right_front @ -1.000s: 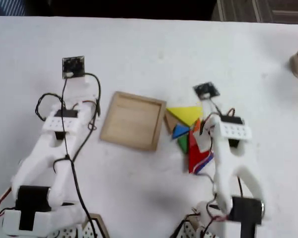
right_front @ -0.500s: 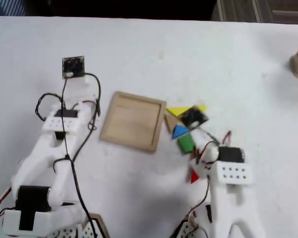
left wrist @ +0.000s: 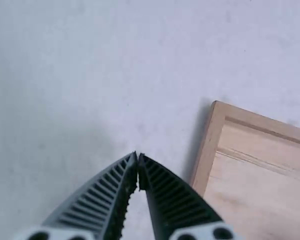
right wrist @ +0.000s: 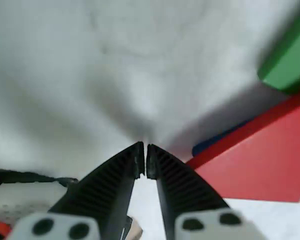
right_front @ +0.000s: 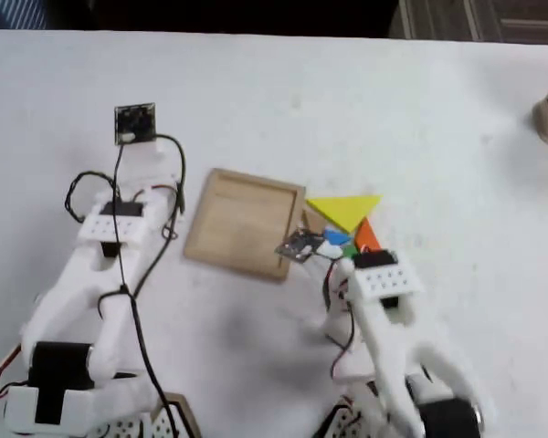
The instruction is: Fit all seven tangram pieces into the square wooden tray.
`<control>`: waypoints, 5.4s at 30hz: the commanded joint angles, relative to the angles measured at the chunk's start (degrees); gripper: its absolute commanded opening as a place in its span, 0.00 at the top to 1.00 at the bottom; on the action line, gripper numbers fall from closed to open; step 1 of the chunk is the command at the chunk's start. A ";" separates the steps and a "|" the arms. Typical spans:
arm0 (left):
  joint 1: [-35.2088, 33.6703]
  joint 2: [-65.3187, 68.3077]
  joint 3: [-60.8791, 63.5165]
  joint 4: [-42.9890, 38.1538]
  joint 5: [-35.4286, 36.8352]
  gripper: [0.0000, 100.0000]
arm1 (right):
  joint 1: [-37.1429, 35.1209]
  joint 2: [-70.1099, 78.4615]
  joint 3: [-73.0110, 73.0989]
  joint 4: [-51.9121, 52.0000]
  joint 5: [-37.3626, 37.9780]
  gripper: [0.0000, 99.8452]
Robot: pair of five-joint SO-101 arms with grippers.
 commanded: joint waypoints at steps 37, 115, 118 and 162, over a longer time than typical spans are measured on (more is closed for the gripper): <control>-0.57 -0.31 -0.35 -1.49 -0.09 0.98 | 8.84 7.16 -11.16 -7.60 -10.29 0.98; -0.66 -0.31 -0.18 -1.14 -0.09 0.98 | 22.20 33.80 -37.89 -3.56 -48.97 0.88; -0.66 -0.31 -0.18 -1.14 -0.09 0.98 | 22.37 33.63 -37.80 -3.30 -48.97 0.99; -7.52 -0.40 -1.93 -1.49 0.09 0.98 | -16.48 47.78 -75.69 -7.52 -44.66 0.98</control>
